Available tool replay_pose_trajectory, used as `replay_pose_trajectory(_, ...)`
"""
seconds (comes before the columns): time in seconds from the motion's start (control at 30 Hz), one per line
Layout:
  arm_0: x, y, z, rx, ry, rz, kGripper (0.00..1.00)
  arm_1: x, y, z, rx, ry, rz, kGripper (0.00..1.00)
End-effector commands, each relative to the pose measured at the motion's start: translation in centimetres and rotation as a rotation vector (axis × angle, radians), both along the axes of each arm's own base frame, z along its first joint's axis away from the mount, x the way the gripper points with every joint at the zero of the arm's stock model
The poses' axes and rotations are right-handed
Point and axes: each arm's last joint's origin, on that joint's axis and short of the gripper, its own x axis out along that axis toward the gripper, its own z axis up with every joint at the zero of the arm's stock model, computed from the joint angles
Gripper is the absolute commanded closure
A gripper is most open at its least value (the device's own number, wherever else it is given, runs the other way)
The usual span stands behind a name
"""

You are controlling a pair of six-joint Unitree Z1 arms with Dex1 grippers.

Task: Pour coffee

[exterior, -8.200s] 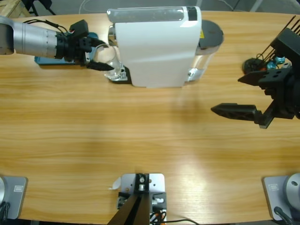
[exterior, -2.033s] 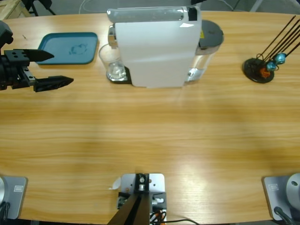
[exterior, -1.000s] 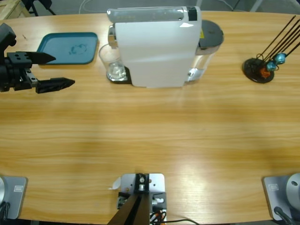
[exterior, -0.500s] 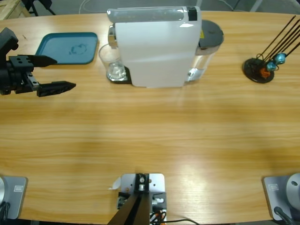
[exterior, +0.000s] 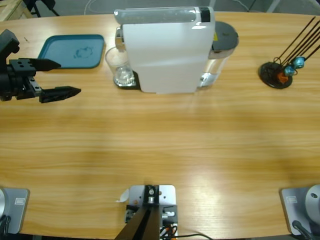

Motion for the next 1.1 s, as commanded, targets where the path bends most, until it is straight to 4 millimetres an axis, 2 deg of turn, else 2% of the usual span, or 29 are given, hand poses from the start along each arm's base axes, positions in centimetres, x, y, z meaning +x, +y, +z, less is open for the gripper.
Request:
replay_pose_trajectory(0.03, -0.4, 0.0, -1.1, 0.006, 0.042, -0.001, 0.004, -1.5, -0.6, -0.2, -0.003, -0.002, 0.004, 0.000)
replay_pose_trajectory(0.07, -0.4, 0.1, -1.0, 0.004, 0.040, -0.001, 0.004, -2.1, -0.8, -0.1, 0.001, -0.011, 0.011, 0.000)
replay_pose_trajectory(0.17, -0.4, 0.1, -1.2, 0.007, 0.047, 0.000, 0.004, -6.0, -2.4, -0.8, 0.032, -0.084, 0.061, 0.000)
replay_pose_trajectory(0.27, -0.5, 0.1, -1.2, 0.004, 0.052, 0.003, 0.004, -10.2, -4.3, -2.7, 0.058, -0.127, 0.104, 0.000)
replay_pose_trajectory(0.4, -0.5, 0.1, -1.8, 0.021, 0.071, 0.008, 0.004, -15.4, -8.1, -5.0, 0.109, -0.214, 0.154, 0.000)
replay_pose_trajectory(0.5, -0.7, 0.1, -1.8, 0.018, 0.071, -0.001, 0.004, -17.8, -10.0, -7.2, 0.099, -0.245, 0.163, 0.000)
replay_pose_trajectory(0.7, -1.8, 0.4, -1.4, 0.004, 0.039, -0.029, 0.004, -17.6, -10.0, -12.3, 0.032, -0.253, 0.212, 0.000)
replay_pose_trajectory(0.9, -2.1, 0.5, -1.4, -0.007, 0.039, -0.036, 0.004, -17.4, -10.0, -13.7, 0.031, -0.296, 0.199, 0.000)
replay_pose_trajectory(1.0, -2.8, 0.8, -1.2, -0.050, 0.061, -0.036, 0.004, -17.3, -10.1, -13.8, 0.009, -0.341, 0.199, 0.000)
replay_pose_trajectory(1.1, -3.0, 0.9, -1.4, -0.055, 0.065, -0.036, 0.004, -17.3, -10.0, -14.6, 0.049, -0.386, 0.195, 0.000)
